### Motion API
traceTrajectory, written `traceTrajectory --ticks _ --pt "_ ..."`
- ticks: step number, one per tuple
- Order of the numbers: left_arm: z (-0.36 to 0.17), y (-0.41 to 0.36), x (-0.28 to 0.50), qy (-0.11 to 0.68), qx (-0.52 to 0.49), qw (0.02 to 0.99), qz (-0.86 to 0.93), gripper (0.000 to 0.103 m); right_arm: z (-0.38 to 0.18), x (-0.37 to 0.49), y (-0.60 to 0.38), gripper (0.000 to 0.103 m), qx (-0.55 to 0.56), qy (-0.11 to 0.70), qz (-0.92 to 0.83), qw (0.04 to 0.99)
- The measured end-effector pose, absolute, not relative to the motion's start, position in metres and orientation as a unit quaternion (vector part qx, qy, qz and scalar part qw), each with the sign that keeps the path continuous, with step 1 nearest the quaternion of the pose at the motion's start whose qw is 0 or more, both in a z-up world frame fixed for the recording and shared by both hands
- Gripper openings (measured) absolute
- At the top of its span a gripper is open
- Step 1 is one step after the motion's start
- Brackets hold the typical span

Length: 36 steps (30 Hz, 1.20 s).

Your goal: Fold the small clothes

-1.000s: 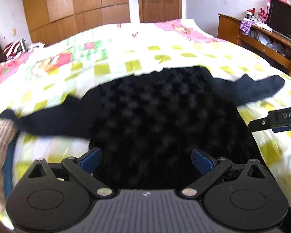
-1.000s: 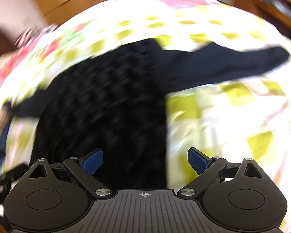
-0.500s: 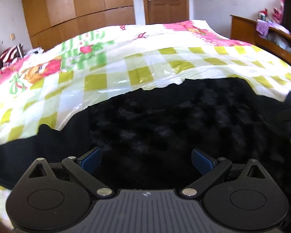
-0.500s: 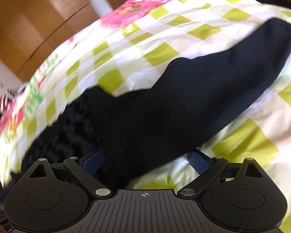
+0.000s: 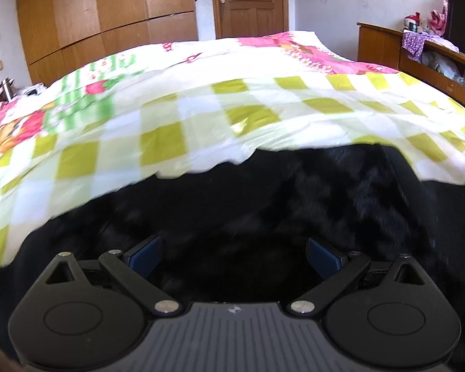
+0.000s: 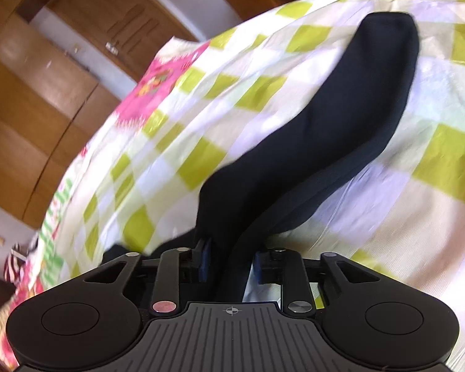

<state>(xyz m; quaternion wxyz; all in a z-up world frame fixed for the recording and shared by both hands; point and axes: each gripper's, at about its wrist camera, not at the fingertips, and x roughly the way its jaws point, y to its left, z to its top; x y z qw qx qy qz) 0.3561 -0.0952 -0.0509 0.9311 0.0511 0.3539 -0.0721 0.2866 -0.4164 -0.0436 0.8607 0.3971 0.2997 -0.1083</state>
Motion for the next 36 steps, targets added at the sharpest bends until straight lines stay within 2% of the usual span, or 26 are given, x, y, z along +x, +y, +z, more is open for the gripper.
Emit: traceTrajectory --ticks 4,6,13,14,22,23,24,27,30,35,36 --pt "-0.052 -0.12 0.371 0.351 0.055 0.932 -0.077 0.103 -0.044 0.286 -0.44 0.02 0.412 0.279 -0.119 0.859" --pt "-0.049 -0.125 0.37 0.349 0.052 0.933 -0.076 0.103 -0.047 0.287 -0.446 0.027 0.412 0.283 -0.117 0.858" --pt "-0.047 -0.132 0.351 0.359 0.062 0.928 -0.085 0.103 -0.058 0.269 -0.487 0.032 0.492 0.209 -0.115 0.837" --pt "-0.047 -0.134 0.35 0.36 0.063 0.927 -0.085 0.103 -0.059 0.267 -0.493 0.035 0.495 0.208 -0.119 0.836" --pt "-0.043 -0.147 0.343 0.362 0.074 0.926 -0.079 0.103 -0.068 0.288 -0.542 0.039 0.549 0.185 -0.131 0.804" --pt "-0.041 -0.149 0.341 0.359 0.073 0.927 -0.081 0.103 -0.069 0.295 -0.545 0.034 0.543 0.198 -0.137 0.804" --pt "-0.038 -0.151 0.337 0.353 0.069 0.929 -0.087 0.103 -0.069 0.298 -0.547 0.024 0.544 0.205 -0.137 0.802" --pt "-0.034 -0.165 0.327 0.325 0.086 0.938 -0.09 0.103 -0.058 0.28 -0.556 0.015 0.576 0.167 -0.116 0.792" --pt "-0.042 -0.189 0.33 0.322 0.114 0.935 -0.095 0.103 -0.03 0.248 -0.563 0.013 0.549 0.098 -0.128 0.82" --pt "-0.049 -0.204 0.337 0.325 0.122 0.934 -0.079 0.103 -0.048 0.254 -0.578 0.012 0.533 0.152 -0.138 0.821" --pt "-0.049 -0.201 0.338 0.329 0.118 0.934 -0.078 0.103 -0.054 0.254 -0.577 0.017 0.543 0.154 -0.133 0.815"
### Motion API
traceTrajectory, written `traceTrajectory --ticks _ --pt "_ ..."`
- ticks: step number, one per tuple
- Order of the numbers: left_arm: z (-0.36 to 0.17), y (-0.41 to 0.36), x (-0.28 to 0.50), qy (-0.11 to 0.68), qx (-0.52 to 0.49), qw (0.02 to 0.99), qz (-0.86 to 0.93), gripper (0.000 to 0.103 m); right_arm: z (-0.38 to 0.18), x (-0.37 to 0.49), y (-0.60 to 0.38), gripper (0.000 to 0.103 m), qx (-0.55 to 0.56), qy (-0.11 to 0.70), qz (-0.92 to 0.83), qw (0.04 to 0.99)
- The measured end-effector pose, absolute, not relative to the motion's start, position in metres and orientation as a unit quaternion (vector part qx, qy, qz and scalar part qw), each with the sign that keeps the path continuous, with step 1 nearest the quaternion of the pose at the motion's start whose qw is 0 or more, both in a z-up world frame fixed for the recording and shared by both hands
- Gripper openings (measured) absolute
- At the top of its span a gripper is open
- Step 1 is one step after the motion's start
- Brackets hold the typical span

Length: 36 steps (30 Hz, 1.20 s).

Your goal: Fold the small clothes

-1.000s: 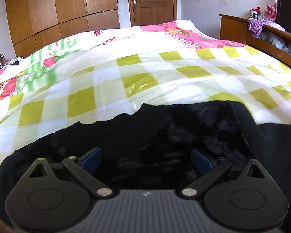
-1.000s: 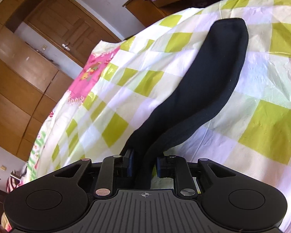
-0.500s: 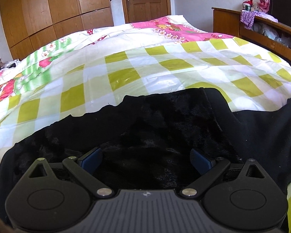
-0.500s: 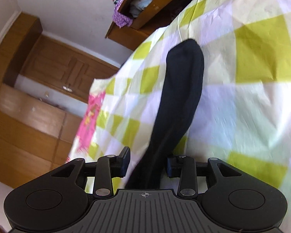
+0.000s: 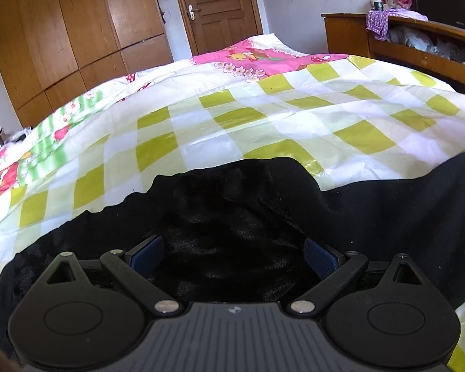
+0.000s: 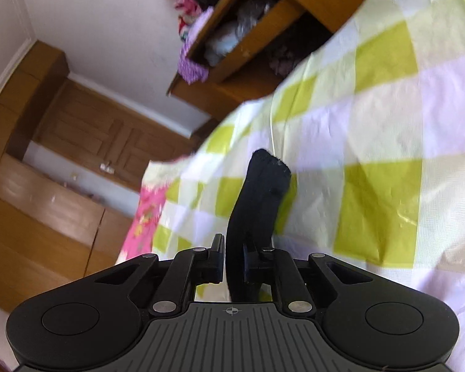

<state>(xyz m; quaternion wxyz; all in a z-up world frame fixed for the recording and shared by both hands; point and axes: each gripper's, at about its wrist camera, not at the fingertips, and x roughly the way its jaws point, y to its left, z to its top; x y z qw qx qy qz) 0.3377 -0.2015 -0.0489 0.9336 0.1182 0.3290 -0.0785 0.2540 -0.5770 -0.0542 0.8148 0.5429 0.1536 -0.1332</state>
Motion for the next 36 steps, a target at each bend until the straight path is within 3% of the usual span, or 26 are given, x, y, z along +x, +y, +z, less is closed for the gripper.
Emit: traceTrajectory --ticks 3,5,7,9,11,12,16,21,30,34,36 --pt "-0.046 -0.195 0.34 0.343 0.101 0.93 -0.082 0.103 -0.065 0.255 -0.576 0.021 0.546 0.175 -0.141 0.807" --pt "-0.044 -0.193 0.34 0.348 0.095 0.929 -0.083 0.103 -0.069 0.26 -0.58 0.036 0.547 0.189 -0.143 0.803" --pt "-0.043 -0.193 0.338 0.348 0.092 0.929 -0.082 0.103 -0.069 0.265 -0.582 0.038 0.537 0.194 -0.144 0.808" --pt "-0.043 -0.193 0.334 0.346 0.092 0.93 -0.079 0.103 -0.065 0.266 -0.584 0.032 0.526 0.194 -0.152 0.814" --pt "-0.043 -0.195 0.33 0.336 0.092 0.935 -0.071 0.103 -0.059 0.264 -0.59 0.015 0.541 0.186 -0.147 0.807" --pt "-0.044 -0.198 0.33 0.334 0.09 0.936 -0.066 0.103 -0.053 0.26 -0.592 0.013 0.55 0.167 -0.136 0.807" --pt "-0.055 -0.218 0.34 0.351 0.071 0.931 -0.067 0.103 -0.018 0.246 -0.585 0.01 0.526 0.106 -0.131 0.833" --pt "-0.041 -0.207 0.327 0.342 0.065 0.932 -0.1 0.103 0.02 0.253 -0.546 0.01 0.497 0.111 -0.067 0.858" --pt "-0.026 -0.04 0.258 0.364 0.0 0.931 -0.008 0.103 0.078 0.294 -0.356 0.01 0.338 0.172 0.101 0.92" --pt "-0.032 0.026 0.226 0.363 -0.053 0.929 0.045 0.103 0.063 0.309 -0.234 0.01 0.24 0.242 0.18 0.923" --pt "-0.039 0.046 0.214 0.368 -0.077 0.925 0.056 0.103 0.046 0.305 -0.17 0.009 0.131 0.253 0.194 0.939"
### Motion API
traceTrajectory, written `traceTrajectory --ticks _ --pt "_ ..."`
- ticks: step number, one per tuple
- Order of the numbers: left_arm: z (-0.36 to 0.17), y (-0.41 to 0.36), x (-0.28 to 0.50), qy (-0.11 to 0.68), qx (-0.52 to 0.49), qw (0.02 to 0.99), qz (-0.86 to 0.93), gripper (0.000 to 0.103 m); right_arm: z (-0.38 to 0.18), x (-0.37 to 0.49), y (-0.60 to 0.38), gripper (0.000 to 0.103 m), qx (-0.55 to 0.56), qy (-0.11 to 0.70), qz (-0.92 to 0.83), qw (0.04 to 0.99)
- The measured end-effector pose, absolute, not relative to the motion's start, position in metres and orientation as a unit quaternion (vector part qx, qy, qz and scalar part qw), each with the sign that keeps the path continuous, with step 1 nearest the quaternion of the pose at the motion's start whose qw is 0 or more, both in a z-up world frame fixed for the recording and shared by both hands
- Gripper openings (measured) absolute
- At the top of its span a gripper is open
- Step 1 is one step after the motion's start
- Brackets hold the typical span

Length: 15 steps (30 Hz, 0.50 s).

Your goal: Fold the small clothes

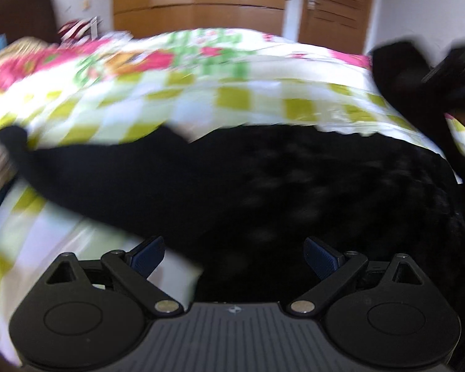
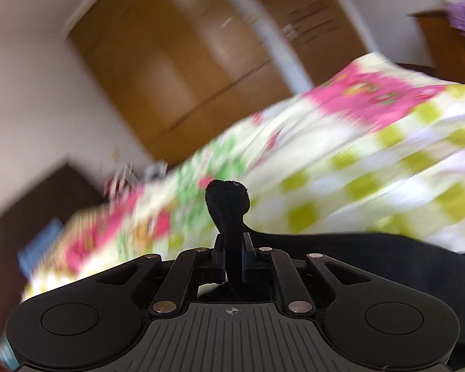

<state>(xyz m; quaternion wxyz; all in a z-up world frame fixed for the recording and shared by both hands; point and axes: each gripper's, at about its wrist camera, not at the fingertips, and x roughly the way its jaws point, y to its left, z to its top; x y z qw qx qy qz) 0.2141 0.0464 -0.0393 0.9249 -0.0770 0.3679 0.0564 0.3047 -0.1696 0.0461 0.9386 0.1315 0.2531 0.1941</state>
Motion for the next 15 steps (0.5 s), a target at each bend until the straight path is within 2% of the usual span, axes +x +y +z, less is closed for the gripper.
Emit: traceTrajectory --ticks 2,4,6,15 --pt "-0.047 0.057 0.208 0.369 -0.092 0.923 0.057 0.103 0.017 0.297 -0.111 0.01 0.011 0.268 0.205 0.941" --pt "-0.053 0.063 0.207 0.371 -0.095 0.922 0.049 0.103 -0.013 0.293 -0.078 0.01 -0.037 0.317 0.232 0.919" --pt "-0.055 0.069 0.208 0.369 -0.098 0.923 0.039 0.103 -0.028 0.286 -0.06 0.014 -0.092 0.322 0.224 0.915" --pt "-0.051 0.082 0.201 0.357 -0.123 0.926 0.016 0.103 -0.02 0.274 -0.038 0.011 -0.139 0.29 0.195 0.926"
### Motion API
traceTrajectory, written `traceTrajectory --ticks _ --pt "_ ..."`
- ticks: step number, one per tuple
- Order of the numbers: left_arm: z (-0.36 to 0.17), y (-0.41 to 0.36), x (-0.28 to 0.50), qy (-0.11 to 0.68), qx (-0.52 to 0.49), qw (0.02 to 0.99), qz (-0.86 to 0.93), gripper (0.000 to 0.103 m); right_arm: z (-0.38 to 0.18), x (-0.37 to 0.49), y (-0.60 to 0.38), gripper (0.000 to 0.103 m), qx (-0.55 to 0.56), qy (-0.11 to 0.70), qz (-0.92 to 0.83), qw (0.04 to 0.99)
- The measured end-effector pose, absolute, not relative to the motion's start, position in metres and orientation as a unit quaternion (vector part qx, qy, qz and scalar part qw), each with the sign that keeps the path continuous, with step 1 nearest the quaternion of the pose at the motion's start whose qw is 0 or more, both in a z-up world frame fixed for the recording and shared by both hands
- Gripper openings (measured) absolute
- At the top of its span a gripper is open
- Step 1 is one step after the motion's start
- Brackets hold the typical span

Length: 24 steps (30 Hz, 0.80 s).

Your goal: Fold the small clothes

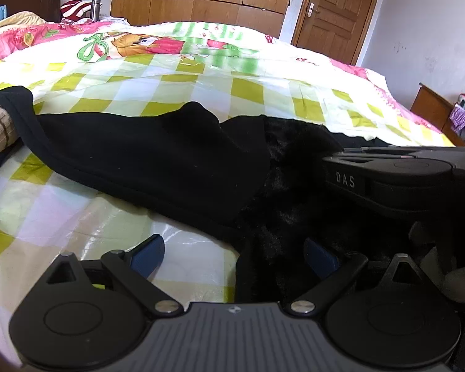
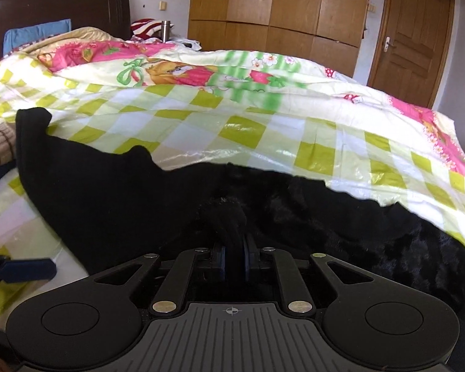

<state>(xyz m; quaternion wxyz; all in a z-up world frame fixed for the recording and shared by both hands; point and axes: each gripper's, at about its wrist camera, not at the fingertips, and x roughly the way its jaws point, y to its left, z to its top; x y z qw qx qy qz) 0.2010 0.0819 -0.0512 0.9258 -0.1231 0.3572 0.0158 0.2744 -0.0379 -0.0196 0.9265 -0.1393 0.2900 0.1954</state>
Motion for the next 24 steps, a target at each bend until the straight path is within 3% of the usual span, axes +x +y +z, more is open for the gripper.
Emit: traceTrajectory --ticks 7,10,13,16,18,24 --pt "-0.045 0.1 0.192 0.348 -0.146 0.925 0.037 0.103 -0.019 0.272 -0.03 0.017 -0.145 0.322 0.228 0.907" --pt "-0.04 0.107 0.186 0.337 -0.147 0.929 0.045 0.103 -0.014 0.271 -0.034 0.039 -0.123 0.331 0.25 0.901" --pt "-0.041 0.118 0.177 0.338 -0.152 0.926 0.064 0.103 -0.007 0.267 -0.035 0.042 -0.103 0.324 0.27 0.901" --pt "-0.047 0.131 0.174 0.353 -0.179 0.915 0.074 0.103 -0.012 0.278 -0.026 0.058 -0.067 0.388 0.3 0.869" --pt "-0.047 0.137 0.171 0.35 -0.191 0.914 0.081 0.103 -0.014 0.286 -0.02 0.059 -0.044 0.417 0.294 0.859" --pt "-0.05 0.148 0.165 0.337 -0.214 0.912 0.092 0.103 0.032 0.29 0.037 0.06 -0.054 0.366 0.347 0.862"
